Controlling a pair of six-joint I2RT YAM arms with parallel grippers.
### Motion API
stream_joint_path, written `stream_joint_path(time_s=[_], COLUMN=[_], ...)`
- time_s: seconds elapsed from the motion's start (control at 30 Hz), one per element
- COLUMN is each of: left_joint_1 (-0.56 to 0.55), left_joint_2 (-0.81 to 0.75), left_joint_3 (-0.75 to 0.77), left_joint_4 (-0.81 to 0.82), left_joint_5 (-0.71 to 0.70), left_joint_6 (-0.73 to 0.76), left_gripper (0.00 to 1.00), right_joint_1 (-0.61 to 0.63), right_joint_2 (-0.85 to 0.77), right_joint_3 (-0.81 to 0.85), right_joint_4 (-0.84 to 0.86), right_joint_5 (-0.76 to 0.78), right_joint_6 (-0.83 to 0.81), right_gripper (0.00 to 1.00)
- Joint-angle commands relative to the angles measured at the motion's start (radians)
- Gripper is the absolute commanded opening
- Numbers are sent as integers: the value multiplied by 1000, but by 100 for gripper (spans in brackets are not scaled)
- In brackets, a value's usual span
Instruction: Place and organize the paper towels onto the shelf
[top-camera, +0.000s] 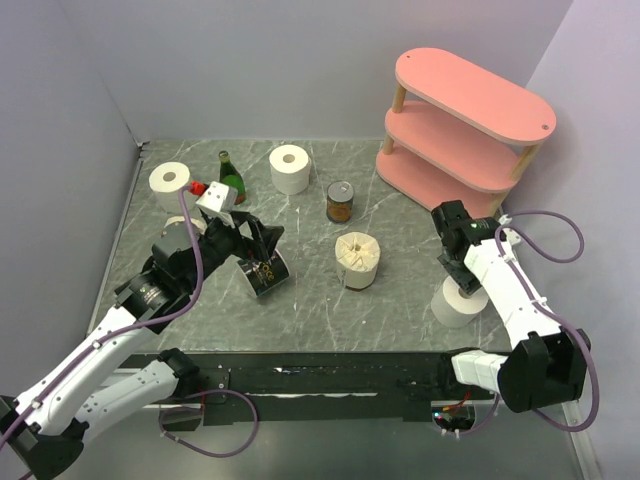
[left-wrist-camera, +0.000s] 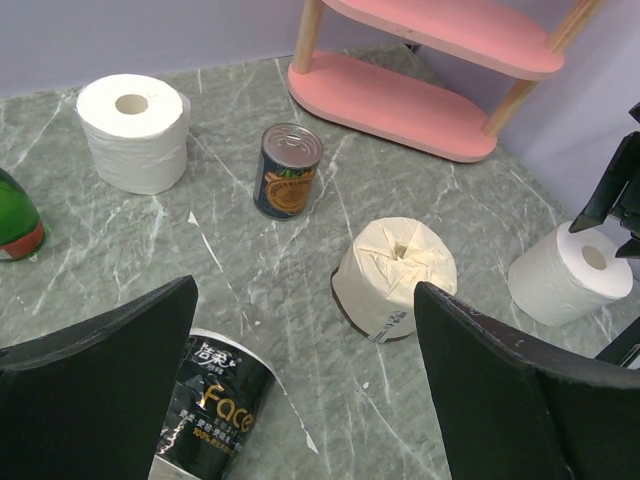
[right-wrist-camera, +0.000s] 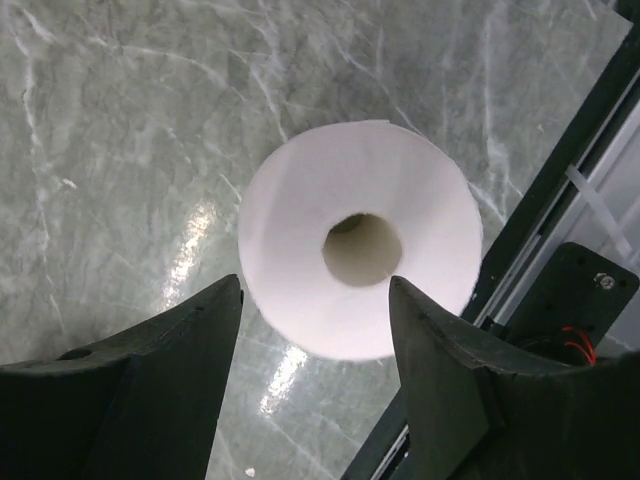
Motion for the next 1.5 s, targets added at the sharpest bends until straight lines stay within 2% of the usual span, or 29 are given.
stream_joint_path(time_s=[0.0,0.17,0.3,0.47,0.67,0.87,0.93,1.03,1.1,1.13,1.23,1.47], left_joint_1=[-5,-6,-6,-9,-11,-17,-19,-20,-20,-20,-20,-20], left_joint_2=[9,5,12,19,11,28,31,29,29,29,34,40], left_joint_3=[34,31,31,39,33,39,42,40,39,39,40,45], left_joint_4=[6,7,10,3,10,4,0,4,9,7,6,0], left_joint_5=[0,-6,12,17,12,26,22,22,29,34,40,40], left_joint_6=[0,0,-1,-4,-4,-4,-3,-3,-4,-3,-3,-1], left_gripper=[96,96,96,96,96,96,96,96,96,96,96,96], right_joint_1=[-39,-49,-51,-51,-51,-51,-48,-40,-27,-8,21,47], right_joint_2=[0,5,17,54,81,127,149,144,111,98,55,94], right_joint_3=[-32,-76,-90,-90,-98,-92,-72,-64,-78,-84,-121,-76], right_joint_4=[112,210,247,239,259,299,287,331,430,475,642,767], right_joint_5=[-25,-53,-48,-22,-19,-39,-28,-31,-51,-86,-192,-345], right_joint_6=[-80,-163,-168,-149,-158,-218,-226,-312,-434,-473,-727,-1012], right_gripper=[69,72,75,67,66,59,53,47,45,45,45,46])
